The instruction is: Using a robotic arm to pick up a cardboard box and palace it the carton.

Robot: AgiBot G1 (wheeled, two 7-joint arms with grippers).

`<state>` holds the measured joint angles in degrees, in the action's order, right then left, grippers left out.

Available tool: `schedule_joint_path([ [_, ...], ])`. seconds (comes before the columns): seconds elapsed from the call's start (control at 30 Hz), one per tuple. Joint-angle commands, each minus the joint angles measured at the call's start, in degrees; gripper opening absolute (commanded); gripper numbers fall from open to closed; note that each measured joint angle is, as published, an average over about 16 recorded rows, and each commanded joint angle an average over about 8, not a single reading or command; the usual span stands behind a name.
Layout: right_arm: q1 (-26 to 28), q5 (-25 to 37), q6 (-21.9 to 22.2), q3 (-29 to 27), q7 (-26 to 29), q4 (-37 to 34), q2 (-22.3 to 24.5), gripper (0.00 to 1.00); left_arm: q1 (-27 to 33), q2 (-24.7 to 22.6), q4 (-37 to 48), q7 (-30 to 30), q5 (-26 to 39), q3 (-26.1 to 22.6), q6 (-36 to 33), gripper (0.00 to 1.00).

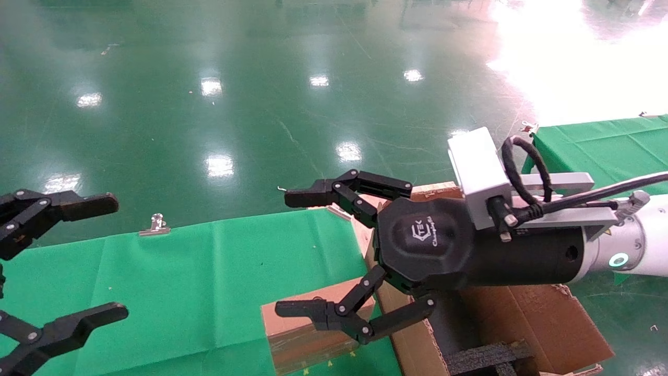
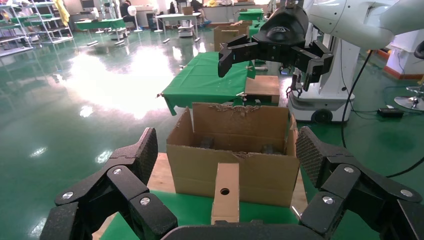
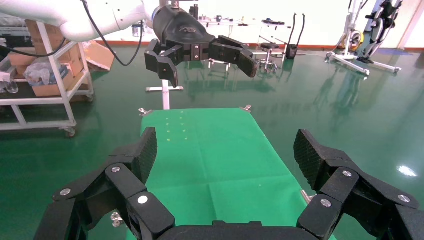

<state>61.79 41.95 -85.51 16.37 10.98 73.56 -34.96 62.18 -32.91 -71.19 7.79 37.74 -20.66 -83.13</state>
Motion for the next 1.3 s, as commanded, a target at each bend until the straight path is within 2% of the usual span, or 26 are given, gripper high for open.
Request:
schedule_joint_path([
  [0.03,0.0,0.0,0.0,0.0,0.0,0.0,0.0,1.00,0.0,0.0,0.0,0.0,0.0,0.0,0.0,1.00],
  [0.53,0.0,0.0,0.0,0.0,0.0,0.0,0.0,1.00,0.0,0.0,0.0,0.0,0.0,0.0,0.0,1.00],
  [0.57,0.0,0.0,0.0,0.0,0.0,0.0,0.0,1.00,0.0,0.0,0.0,0.0,0.0,0.0,0.0,0.93],
  [0.8,0.0,0.0,0.0,0.0,0.0,0.0,0.0,1.00,0.0,0.0,0.0,0.0,0.0,0.0,0.0,0.05],
  [0.83,0.0,0.0,0.0,0.0,0.0,0.0,0.0,1.00,0.0,0.0,0.0,0.0,0.0,0.0,0.0,0.00],
  [1.13,0.1,0.7,0.1,0.4,0.0,-0.3,-0.1,1.00,0.0,0.0,0.0,0.0,0.0,0.0,0.0,0.00],
  [1.3,1.9,5.4,-0.3,2.5,0.1,-1.0,-0.5,1.00,0.0,0.0,0.0,0.0,0.0,0.0,0.0,0.00],
])
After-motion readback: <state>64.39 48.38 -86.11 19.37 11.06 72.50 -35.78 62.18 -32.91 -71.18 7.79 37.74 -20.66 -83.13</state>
